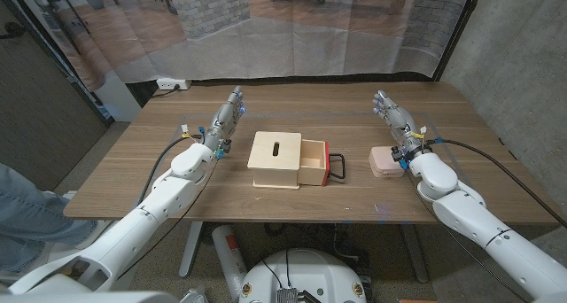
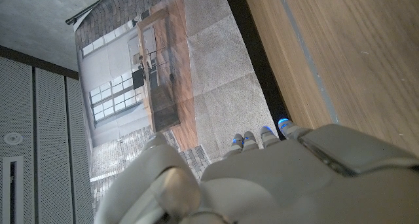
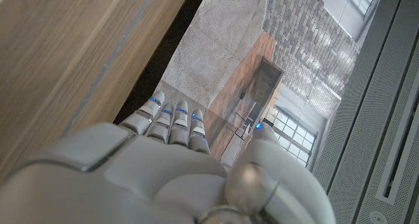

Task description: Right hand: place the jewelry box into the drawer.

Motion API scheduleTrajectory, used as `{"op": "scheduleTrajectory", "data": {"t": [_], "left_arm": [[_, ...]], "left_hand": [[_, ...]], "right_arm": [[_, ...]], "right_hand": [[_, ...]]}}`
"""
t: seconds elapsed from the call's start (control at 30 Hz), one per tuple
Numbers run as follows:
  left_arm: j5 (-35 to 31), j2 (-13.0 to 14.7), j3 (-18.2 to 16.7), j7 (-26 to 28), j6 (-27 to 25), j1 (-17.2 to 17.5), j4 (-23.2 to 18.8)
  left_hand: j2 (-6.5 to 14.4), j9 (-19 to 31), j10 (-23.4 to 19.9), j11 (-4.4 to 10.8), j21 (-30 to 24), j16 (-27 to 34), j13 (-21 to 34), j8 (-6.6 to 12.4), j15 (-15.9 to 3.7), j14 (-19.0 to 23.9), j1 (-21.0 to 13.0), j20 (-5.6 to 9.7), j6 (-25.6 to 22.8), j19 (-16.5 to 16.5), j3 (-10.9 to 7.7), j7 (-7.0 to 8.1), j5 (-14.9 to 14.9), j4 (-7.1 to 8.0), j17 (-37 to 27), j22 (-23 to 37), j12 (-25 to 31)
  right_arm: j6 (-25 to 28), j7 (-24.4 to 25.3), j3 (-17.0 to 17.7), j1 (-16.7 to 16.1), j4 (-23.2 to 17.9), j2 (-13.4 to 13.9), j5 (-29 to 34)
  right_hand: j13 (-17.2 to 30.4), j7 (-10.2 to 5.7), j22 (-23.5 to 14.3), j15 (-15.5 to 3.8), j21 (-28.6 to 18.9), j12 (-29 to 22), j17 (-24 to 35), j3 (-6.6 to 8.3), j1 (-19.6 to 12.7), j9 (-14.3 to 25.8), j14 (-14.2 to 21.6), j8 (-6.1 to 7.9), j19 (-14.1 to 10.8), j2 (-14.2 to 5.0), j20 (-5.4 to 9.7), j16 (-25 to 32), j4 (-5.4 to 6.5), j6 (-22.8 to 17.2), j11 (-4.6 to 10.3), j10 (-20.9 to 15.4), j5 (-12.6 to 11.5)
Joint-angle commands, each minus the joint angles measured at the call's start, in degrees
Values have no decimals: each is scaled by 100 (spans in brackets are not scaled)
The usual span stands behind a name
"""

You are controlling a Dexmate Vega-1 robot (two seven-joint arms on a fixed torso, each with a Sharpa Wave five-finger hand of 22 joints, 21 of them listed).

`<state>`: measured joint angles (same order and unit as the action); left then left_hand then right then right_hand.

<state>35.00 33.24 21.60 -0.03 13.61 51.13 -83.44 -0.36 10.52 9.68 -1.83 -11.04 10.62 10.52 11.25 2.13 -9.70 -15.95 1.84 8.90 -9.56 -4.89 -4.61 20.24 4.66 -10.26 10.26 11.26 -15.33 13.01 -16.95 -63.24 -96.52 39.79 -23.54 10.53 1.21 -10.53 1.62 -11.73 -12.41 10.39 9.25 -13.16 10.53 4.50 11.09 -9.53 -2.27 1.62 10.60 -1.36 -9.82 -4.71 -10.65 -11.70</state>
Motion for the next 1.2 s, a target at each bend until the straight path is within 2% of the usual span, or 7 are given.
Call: {"op": "scheduleTrajectory", "data": {"t": [0.03,0.3,0.6,0.83,0.97,1.2], "left_arm": [[-20,83,-49,-17,61,45,-75],[-21,107,-41,-74,54,21,-73],[-27,105,-43,-82,67,10,-49],[-43,107,-42,-65,82,25,-98],[-45,113,-49,-49,83,45,-129],[-56,99,-30,-57,85,37,-136]], "left_hand": [[25,23,19,-38,-40,26,19,26,20,-482,-33,22,-26,-700,16,8,12,26,-20,26,53],[34,23,16,-40,-43,28,19,31,24,-470,-44,21,-42,-697,18,6,9,22,-20,26,53],[44,24,-15,-35,-47,35,18,43,27,-443,-58,10,-80,-689,22,16,4,17,-19,26,64],[49,24,-18,-30,-48,34,18,46,26,-438,-65,1,-93,-691,24,18,2,14,-19,26,64],[53,24,-32,-22,-47,33,18,48,21,-434,-72,-7,-103,-694,27,21,-1,12,-19,26,68],[59,24,-45,-2,-49,33,18,51,22,-424,-83,-22,-121,-692,32,25,-5,7,-18,26,71]], "right_arm": [[253,653,179,-467,-562,244,770],[625,1021,210,-646,-844,358,1376],[1047,1350,372,-997,-1257,523,1879],[1339,1482,481,-1209,-1493,609,2157],[1513,1546,539,-1335,-1611,658,2311],[1842,1634,630,-1563,-1812,725,2540]], "right_hand": [[14,-83,-11,-44,-7,-40,11,23,-128,20,40,50,-33,11,-90,27,-78,-89,61,-84,-60],[15,-147,-5,-44,8,-32,9,21,-166,21,22,50,-13,35,-209,14,-117,-105,90,-79,-62],[17,-264,1,-51,27,-21,11,11,-186,24,-3,40,25,64,-369,4,-149,-100,116,-64,-64],[18,-302,5,-48,37,-14,11,8,-211,26,-24,31,42,83,-505,-2,-176,-85,152,-52,-67],[19,-335,7,-37,38,-9,9,10,-231,27,-32,26,44,88,-531,-4,-193,-75,210,-40,-68],[20,-380,9,-31,37,-7,9,11,-255,28,-36,19,36,98,-620,-4,-216,-57,224,-37,-70]]}}
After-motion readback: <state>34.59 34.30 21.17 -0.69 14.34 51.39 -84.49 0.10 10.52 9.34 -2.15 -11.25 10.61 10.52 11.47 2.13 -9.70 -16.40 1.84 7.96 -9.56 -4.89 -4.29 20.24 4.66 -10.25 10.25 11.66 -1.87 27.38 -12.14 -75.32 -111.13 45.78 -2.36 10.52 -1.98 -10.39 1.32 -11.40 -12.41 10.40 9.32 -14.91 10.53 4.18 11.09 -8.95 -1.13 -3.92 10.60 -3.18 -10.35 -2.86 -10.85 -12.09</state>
